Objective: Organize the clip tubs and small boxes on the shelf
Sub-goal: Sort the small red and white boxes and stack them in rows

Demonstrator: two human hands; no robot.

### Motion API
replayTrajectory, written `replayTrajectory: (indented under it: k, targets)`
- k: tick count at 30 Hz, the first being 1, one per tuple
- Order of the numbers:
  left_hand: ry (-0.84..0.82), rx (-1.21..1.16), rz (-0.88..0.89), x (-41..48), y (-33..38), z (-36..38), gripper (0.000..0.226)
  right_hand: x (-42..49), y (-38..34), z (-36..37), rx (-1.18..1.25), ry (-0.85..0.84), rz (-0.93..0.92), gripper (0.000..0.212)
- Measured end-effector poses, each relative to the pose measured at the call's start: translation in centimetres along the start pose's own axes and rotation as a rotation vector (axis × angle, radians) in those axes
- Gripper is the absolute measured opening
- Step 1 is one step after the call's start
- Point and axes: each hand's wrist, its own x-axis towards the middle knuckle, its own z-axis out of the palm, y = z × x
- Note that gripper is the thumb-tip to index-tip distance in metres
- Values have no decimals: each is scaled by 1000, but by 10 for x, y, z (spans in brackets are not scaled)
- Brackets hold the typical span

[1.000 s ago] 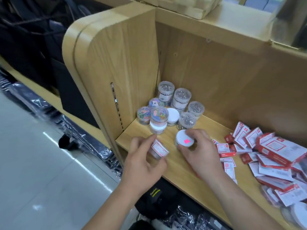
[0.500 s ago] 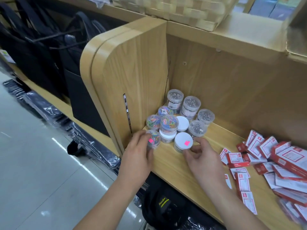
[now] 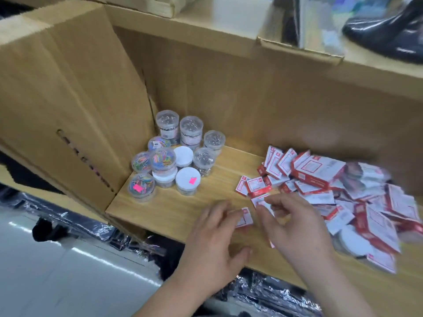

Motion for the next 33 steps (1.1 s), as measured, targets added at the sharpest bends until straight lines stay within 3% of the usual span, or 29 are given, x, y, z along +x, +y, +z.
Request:
replayTrajectory:
  k: [3,6,9,11,14,17,21,29,33]
  targets:
    - [-80,106,13,12,9,21,68,-12,28,-6,-127,-57,135,44]
    - [4,94,10,16,-2,25,55,-18,40,-1,-119,-155,126,57]
    - [69,108,-35,15,-14,16,55,-20,46,0,-125,-149,152,66]
    - [80,111,-28,14,-17,13,55,-18,49,2,-142,-153,178,58]
    - [100,47,-41,13,-13,15,48,-15,52,6,-169,-187,215,28]
    - [135,-41,-94,10,-1,18,44,-17,56,-4,-115,-155,214,16]
    - [130,-45,-133,5,4,15,41,-16,45,-26,8,-141,190,20]
    - [227,255,-313,-9,-36,-26,47,-7,3,9,-262,-398,82,29]
    - [299,281,-169,-6,-22,-25,46,-15,16,-7,-244,-276,112,23]
